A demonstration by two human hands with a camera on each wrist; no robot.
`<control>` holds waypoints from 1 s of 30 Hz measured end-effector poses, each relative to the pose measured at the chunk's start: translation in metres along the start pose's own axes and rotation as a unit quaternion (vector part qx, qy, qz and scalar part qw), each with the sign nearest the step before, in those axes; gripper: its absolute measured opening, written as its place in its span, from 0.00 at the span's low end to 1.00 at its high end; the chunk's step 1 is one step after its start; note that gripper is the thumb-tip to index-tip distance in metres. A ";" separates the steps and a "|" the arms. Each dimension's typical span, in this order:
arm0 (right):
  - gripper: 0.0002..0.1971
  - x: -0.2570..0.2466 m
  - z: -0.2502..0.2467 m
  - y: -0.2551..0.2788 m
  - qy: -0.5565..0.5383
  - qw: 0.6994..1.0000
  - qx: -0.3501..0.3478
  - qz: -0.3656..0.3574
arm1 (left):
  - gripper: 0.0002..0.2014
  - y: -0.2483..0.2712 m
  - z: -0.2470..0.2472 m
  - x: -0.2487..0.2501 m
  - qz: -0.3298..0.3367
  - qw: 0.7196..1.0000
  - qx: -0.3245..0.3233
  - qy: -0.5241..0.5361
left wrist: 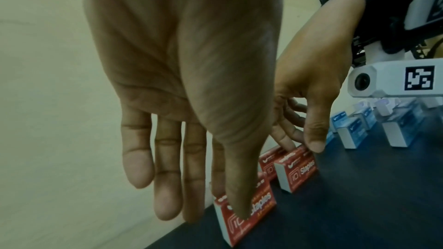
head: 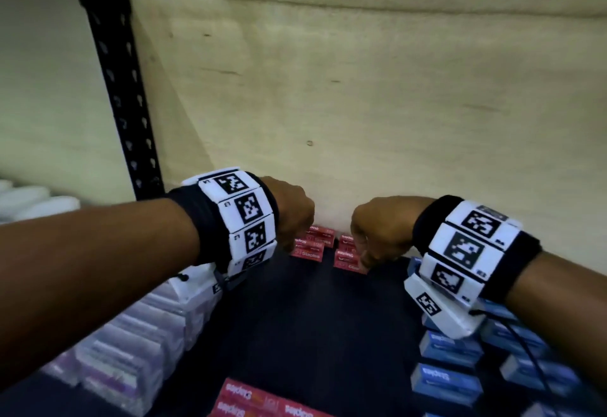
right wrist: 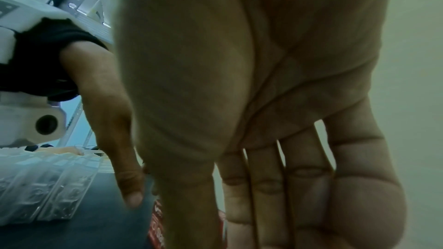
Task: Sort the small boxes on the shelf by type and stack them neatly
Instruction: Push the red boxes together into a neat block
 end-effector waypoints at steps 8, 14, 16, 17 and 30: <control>0.10 -0.006 0.000 0.001 0.005 1.000 0.010 -0.013 | 0.16 -0.003 0.001 0.010 -0.007 1.000 -0.020 -0.022; 0.09 -0.014 0.009 0.026 -0.018 0.999 0.020 -0.040 | 0.14 0.030 0.007 0.013 0.038 0.998 -0.044 0.014; 0.09 -0.022 0.014 0.039 -0.012 0.998 0.013 -0.056 | 0.12 0.042 0.013 0.014 0.048 0.997 -0.056 0.033; 0.09 -0.025 0.016 0.045 -0.009 0.998 0.008 -0.064 | 0.11 0.046 0.016 0.013 0.051 0.996 -0.063 0.046; 0.07 -0.066 0.050 0.108 -0.057 0.991 -0.012 -0.119 | 0.07 0.108 0.059 0.016 0.071 0.986 -0.118 0.097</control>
Point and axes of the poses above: each hand's wrist, its own y-axis away from the middle knuckle, its own z-axis out of the palm, x = y × z, the point moved 5 cm from there along -y, towards the middle knuckle, and after that the axes turned 7 degrees about -x, right-handed, at the moved point
